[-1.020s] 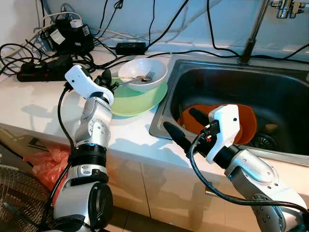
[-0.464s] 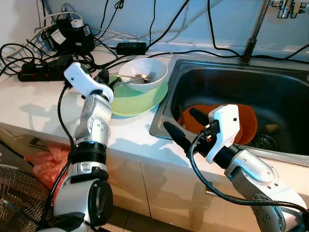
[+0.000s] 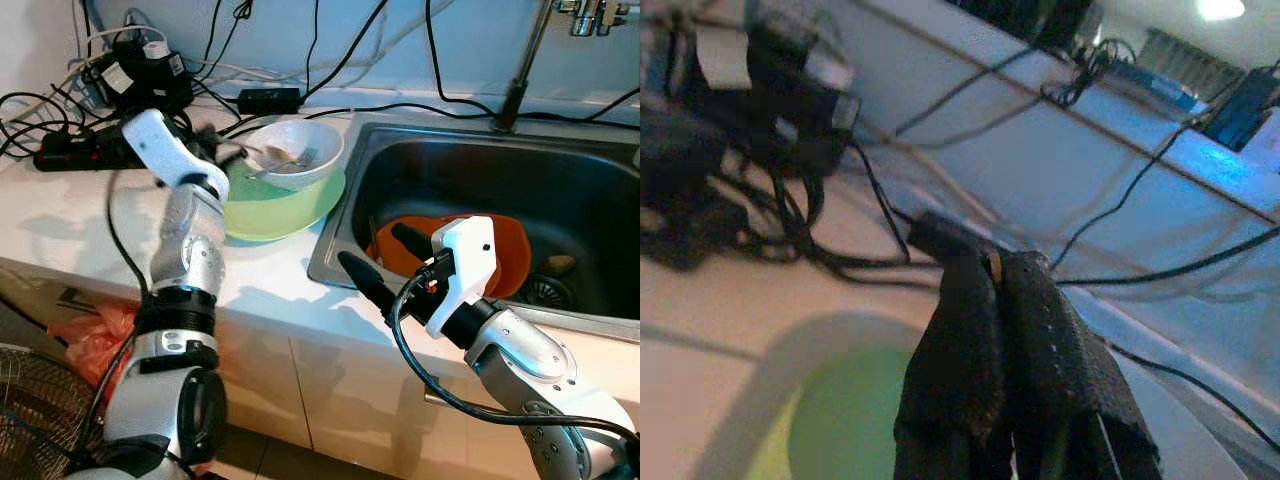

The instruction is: Kitchen organization

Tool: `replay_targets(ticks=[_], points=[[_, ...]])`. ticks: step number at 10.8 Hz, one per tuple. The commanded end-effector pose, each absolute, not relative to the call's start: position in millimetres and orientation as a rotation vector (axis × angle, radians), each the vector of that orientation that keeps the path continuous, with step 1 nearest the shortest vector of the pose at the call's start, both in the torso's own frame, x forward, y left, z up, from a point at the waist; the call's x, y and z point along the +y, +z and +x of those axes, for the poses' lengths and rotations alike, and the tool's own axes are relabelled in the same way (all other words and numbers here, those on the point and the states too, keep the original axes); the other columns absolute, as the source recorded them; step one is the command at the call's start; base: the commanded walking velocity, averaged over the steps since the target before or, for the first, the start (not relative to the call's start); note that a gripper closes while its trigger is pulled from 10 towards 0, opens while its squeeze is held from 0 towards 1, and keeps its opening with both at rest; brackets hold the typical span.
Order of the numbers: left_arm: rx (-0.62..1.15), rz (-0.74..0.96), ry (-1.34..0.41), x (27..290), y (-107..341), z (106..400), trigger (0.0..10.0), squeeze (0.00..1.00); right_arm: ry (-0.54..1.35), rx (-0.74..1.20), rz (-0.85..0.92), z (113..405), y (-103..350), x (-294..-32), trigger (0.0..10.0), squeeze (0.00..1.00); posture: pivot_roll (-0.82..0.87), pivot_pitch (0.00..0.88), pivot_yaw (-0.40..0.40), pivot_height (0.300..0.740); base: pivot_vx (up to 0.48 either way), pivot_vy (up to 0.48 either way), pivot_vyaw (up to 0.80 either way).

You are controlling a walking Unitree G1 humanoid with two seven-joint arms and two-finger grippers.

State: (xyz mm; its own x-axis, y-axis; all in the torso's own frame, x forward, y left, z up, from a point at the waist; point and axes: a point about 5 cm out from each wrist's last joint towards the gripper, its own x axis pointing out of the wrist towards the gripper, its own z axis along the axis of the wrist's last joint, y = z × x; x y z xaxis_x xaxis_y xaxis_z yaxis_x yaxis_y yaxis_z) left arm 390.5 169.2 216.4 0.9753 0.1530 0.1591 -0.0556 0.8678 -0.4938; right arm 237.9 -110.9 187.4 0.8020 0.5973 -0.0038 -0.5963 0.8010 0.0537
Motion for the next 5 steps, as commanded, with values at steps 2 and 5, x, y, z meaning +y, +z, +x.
replay_targets(ticks=[2,5], points=[[-0.283,-0.485,0.094,168.5,243.5,392.2,0.0,0.0,0.646,-0.004,0.052,237.9,191.2,-108.3,10.0,0.0,-0.19,0.0,0.112,0.74,0.0,0.0,0.0],[-0.374,-0.502,0.05,162.2,269.2,393.7,0.0,0.0,0.636,-0.013,0.05,240.6,191.5,-108.0,10.0,0.0,-0.19,0.0,0.115,0.74,0.0,0.0,0.0]])
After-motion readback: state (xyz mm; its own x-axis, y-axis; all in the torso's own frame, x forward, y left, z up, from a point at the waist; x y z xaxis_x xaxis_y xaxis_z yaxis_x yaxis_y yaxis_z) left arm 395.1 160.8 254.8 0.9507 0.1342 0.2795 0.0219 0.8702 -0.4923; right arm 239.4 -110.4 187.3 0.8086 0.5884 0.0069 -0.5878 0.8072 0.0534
